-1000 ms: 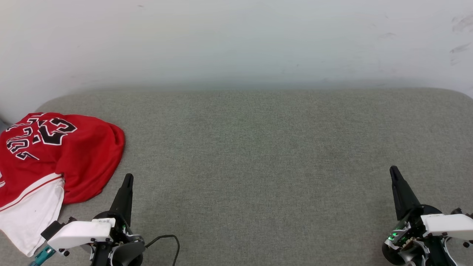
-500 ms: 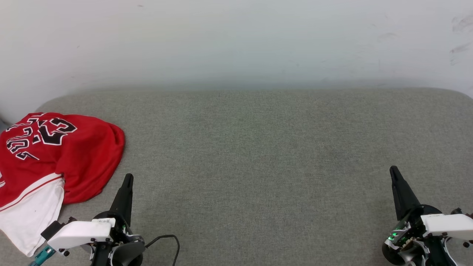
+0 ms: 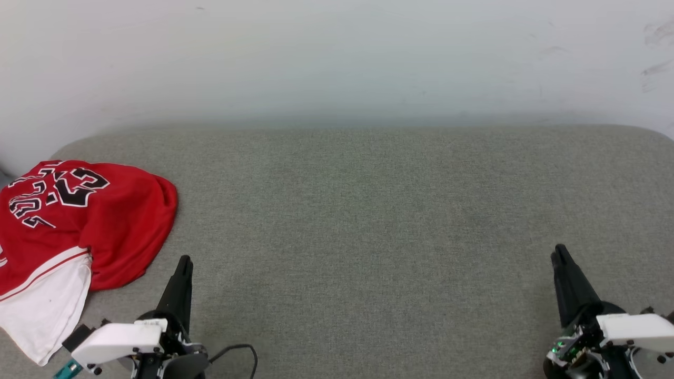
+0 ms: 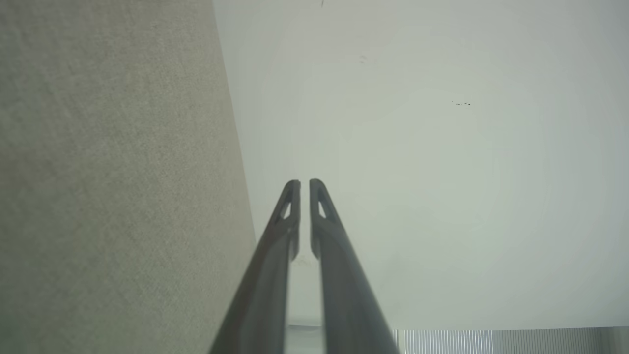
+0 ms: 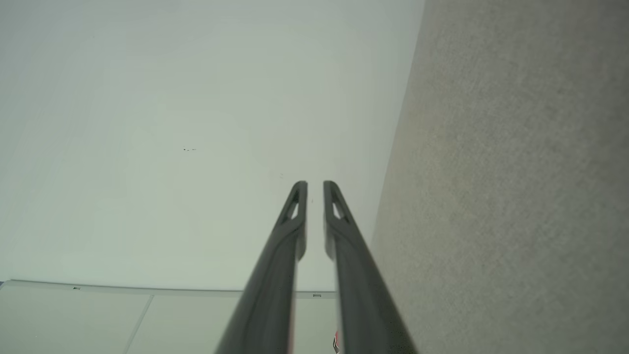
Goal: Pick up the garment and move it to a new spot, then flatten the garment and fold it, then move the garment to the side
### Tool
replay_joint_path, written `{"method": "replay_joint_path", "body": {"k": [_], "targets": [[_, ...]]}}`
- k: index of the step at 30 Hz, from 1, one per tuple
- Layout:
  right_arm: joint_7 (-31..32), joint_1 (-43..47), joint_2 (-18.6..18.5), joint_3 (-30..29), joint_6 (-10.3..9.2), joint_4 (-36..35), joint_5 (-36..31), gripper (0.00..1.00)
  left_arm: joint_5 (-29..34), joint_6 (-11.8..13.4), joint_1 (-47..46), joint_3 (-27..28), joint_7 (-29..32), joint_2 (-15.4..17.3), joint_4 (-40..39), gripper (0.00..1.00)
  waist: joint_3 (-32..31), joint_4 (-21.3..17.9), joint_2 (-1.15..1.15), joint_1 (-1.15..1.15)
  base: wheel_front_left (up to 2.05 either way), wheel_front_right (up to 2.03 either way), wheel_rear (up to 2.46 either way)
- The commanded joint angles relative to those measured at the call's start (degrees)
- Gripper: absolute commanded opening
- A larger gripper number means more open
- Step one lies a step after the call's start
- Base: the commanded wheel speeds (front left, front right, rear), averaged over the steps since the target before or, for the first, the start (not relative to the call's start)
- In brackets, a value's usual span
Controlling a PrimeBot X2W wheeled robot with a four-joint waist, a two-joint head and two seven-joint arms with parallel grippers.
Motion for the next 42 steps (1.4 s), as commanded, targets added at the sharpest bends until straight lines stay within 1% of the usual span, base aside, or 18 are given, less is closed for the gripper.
{"method": "replay_joint_path", "body": {"k": [1,14,18,22,27,42], "targets": [[-0.1,0.0,0.0,0.0,0.0,0.0,0.0,1.0,0.0,0.0,0.0,-0.1,0.0,0.0,0.0,1.0,0.0,0.0,0.0,0.0,0.0,0.0,0.0],[-3.6,0.9,-0.2,2.9,0.0,-3.8,-1.8,1.0,1.1,0.0,-0.3,-4.2,-3.8,0.0,-3.9,1.0,0.0,0.0,0.0,0.0,0.0,0.0,0.0],[-4.8,1.1,-0.7,3.7,0.0,-4.9,-3.1,1.0,2.6,0.0,-0.3,-5.0,-4.9,0.0,-5.5,1.0,0.0,0.0,0.0,0.0,0.0,0.0,0.0],[-5.8,1.3,-1.3,4.4,0.0,-5.7,-5.6,1.0,5.5,0.0,-0.2,-5.6,-5.9,0.0,-7.1,1.0,0.0,0.1,0.0,0.0,0.0,0.0,0.0],[-7.1,1.5,-1.7,4.1,0.0,-6.3,-12.1,1.0,11.4,0.0,0.0,-6.6,-7.1,0.1,-8.1,1.0,0.0,0.1,0.0,0.0,0.0,0.0,0.0],[-10.1,2.5,-1.6,5.0,0.0,-8.4,-36.7,1.0,34.3,0.0,0.5,-7.9,-10.3,0.2,-8.3,1.0,-0.2,0.0,0.0,0.0,0.0,0.0,0.0]]}}
